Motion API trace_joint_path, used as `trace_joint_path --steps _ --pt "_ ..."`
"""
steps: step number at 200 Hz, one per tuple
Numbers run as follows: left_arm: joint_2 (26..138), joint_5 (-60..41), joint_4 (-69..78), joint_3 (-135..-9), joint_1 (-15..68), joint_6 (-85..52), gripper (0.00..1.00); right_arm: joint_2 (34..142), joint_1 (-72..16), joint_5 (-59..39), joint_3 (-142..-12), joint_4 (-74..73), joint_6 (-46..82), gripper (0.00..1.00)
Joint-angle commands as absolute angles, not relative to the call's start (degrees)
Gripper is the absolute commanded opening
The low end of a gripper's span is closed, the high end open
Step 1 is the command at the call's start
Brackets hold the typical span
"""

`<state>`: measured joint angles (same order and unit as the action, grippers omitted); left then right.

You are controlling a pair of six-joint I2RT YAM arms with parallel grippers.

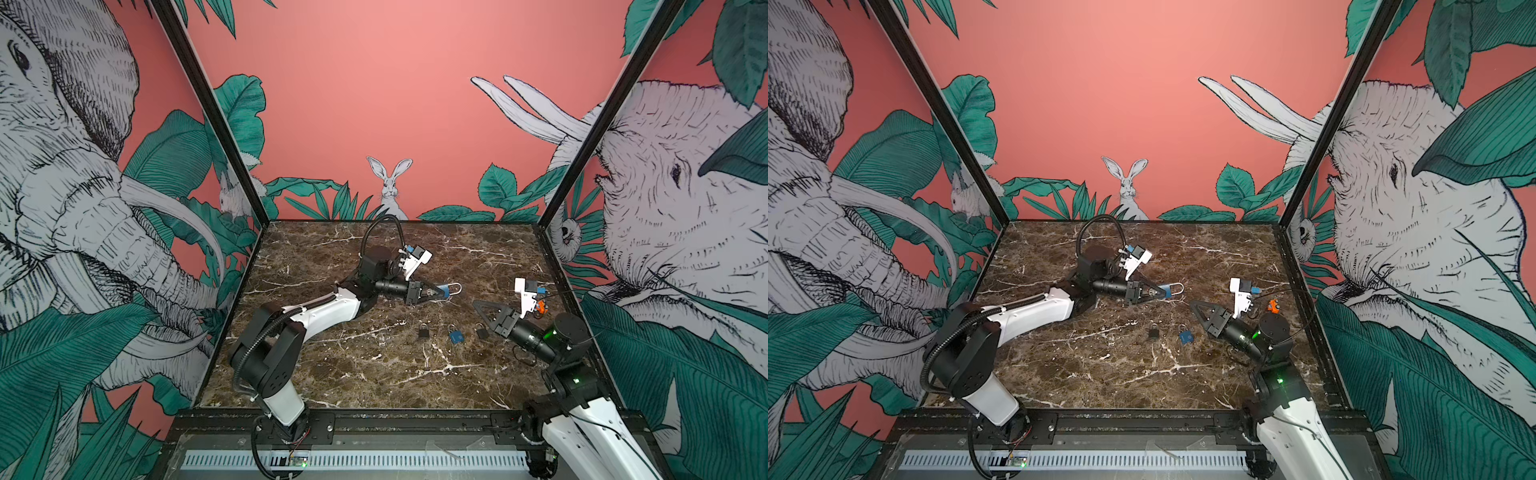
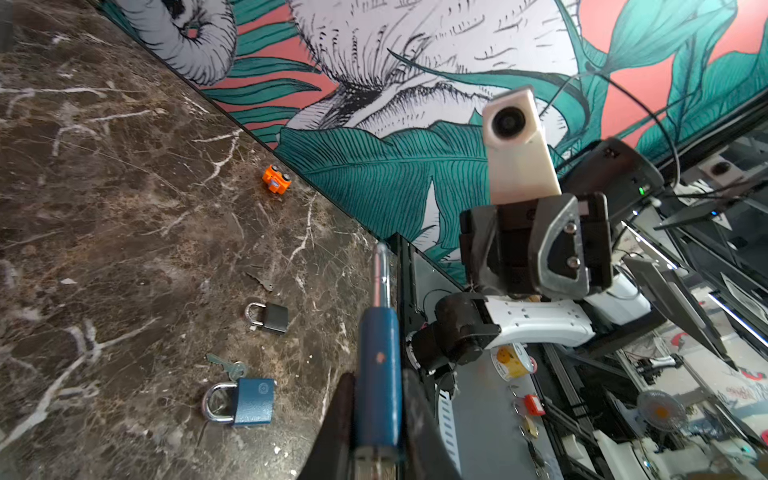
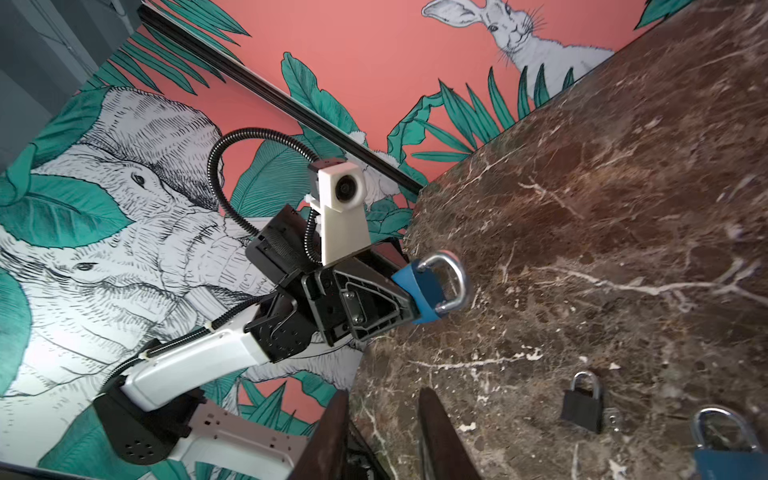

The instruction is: Lock with the key

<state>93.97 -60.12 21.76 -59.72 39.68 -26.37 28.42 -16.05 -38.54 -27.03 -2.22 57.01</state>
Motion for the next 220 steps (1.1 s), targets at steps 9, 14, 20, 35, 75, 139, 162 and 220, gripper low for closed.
trace_joint_path --steps 9,14,20,35,75,139,162,220 --pt "90.55 -70.69 10.82 -62.28 40.52 -16.42 0.00 29.34 -15.82 -42.58 -33.03 9.71 43.80 0.25" --pt "90.45 -71.65 9.85 -62.50 40.52 -15.59 0.00 29.37 -15.82 -42.32 -34.15 12.03 41.62 0.25" --pt "90.15 -72.14 8.48 -62.70 40.51 -14.41 0.00 29.41 -15.85 -42.11 -35.25 13.96 39.80 0.25" --pt "89.52 -74.27 2.78 -63.90 40.54 -10.10 0.00 29.29 -15.83 -42.09 -37.91 18.78 35.36 0.27" --pt "87.39 -75.27 -4.52 -64.95 40.52 -3.13 0.00 29.30 -15.83 -44.00 -41.20 26.87 27.43 0.27" --pt "86.84 -77.25 -4.72 -64.95 40.52 -2.64 0.00 27.22 -15.88 -50.68 -34.54 14.14 32.53 0.27" --pt "87.08 -76.98 -4.49 -65.14 40.52 -3.03 0.00 27.76 -15.89 -52.44 -33.53 12.16 33.24 0.27" --pt "88.57 -75.23 3.34 -63.92 40.56 -9.91 0.00 26.87 -15.91 -50.86 -33.13 12.57 32.71 0.27"
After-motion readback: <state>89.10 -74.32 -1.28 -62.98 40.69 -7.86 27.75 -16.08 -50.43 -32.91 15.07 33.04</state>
